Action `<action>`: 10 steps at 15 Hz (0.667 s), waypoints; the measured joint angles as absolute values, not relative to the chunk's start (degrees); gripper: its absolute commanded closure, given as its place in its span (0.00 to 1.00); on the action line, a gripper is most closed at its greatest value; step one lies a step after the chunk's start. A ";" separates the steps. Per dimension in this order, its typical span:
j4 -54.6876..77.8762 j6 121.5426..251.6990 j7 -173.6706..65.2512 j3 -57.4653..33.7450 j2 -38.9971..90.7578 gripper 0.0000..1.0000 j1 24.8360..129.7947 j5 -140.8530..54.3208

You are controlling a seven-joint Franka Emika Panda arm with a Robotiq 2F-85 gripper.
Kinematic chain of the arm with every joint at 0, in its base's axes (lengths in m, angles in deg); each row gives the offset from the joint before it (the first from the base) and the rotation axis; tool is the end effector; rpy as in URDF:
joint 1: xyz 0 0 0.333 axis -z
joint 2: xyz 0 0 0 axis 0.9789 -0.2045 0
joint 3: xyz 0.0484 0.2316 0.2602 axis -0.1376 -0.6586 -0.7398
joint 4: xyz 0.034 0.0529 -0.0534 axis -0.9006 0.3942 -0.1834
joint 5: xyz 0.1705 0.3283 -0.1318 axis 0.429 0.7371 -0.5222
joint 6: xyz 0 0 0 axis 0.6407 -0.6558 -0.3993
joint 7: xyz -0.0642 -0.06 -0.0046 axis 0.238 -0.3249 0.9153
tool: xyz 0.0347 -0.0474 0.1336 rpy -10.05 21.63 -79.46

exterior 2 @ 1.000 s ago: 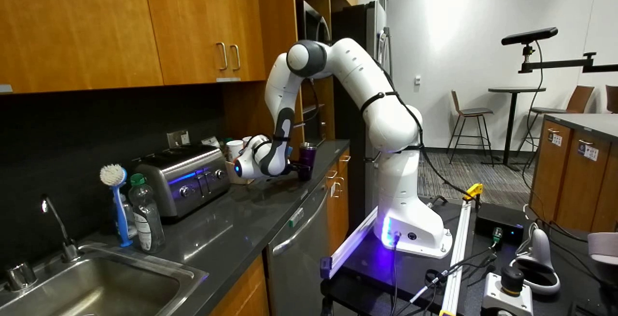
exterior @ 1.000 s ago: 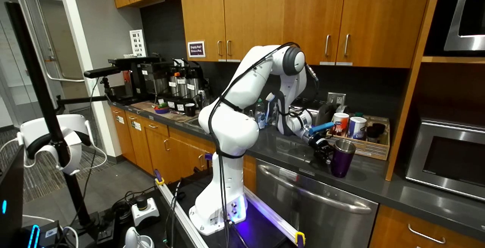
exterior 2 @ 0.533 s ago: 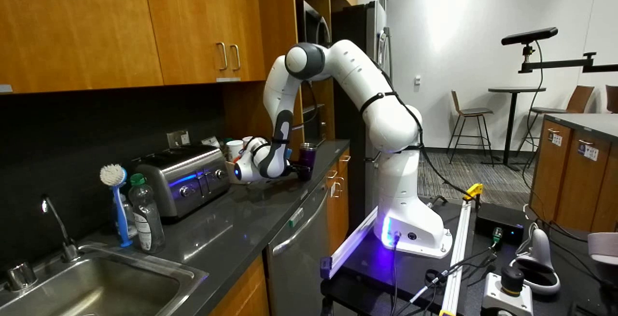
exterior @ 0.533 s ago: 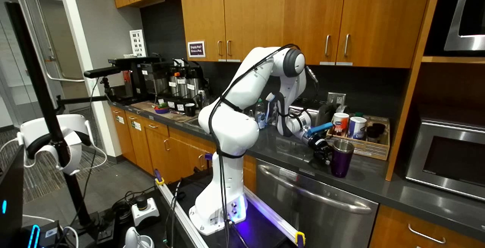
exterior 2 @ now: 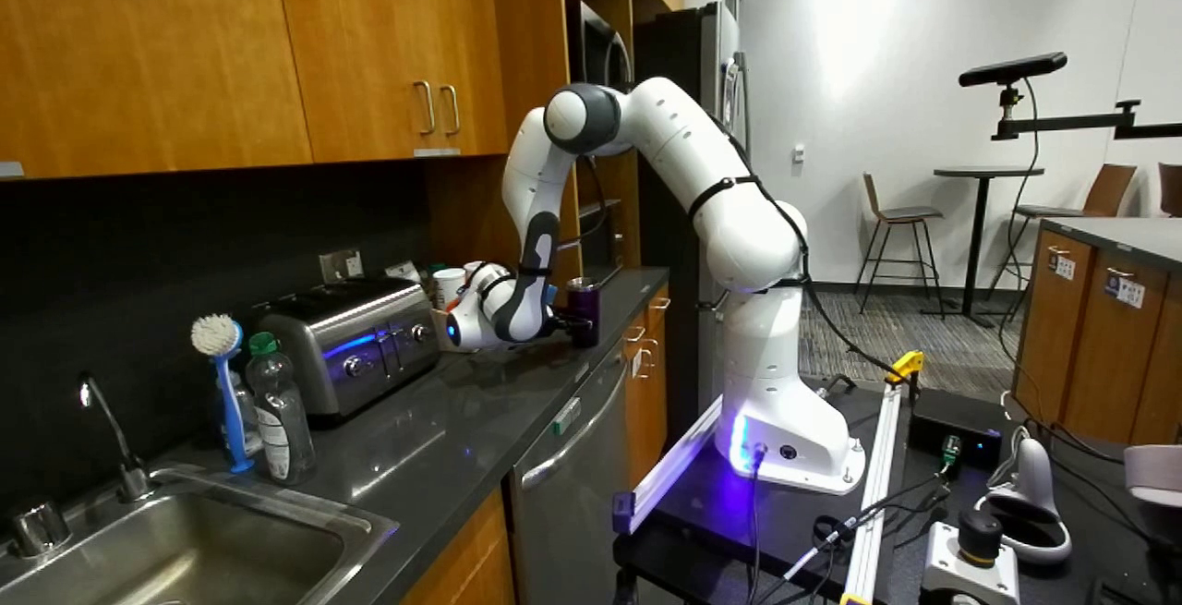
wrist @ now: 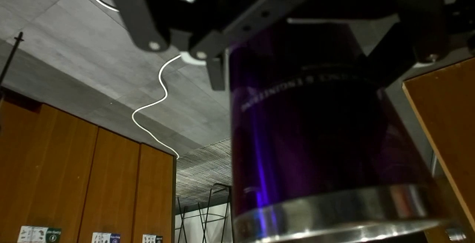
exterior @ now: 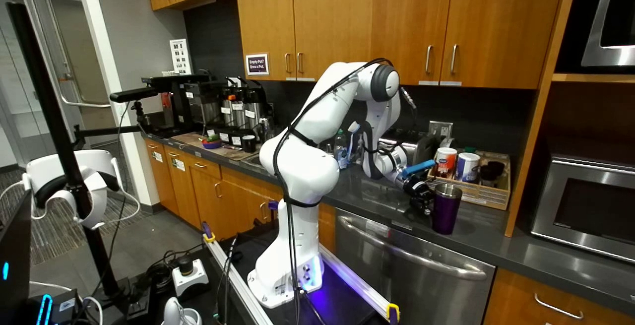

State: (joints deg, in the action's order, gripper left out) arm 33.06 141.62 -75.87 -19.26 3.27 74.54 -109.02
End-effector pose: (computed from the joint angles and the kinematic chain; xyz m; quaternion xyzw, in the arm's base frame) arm 0.5367 -0.0706 0.1436 0.6360 0.4389 -0.4698 0.4268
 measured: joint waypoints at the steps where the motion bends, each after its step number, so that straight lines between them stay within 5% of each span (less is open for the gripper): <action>1: 33.06 141.61 -75.87 -19.26 3.27 0.04 74.54 -109.02; 10: 33.06 143.20 -75.84 -20.03 3.42 0.00 75.06 -108.75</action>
State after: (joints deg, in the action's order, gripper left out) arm 33.06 143.20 -75.84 -20.03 3.42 75.06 -108.75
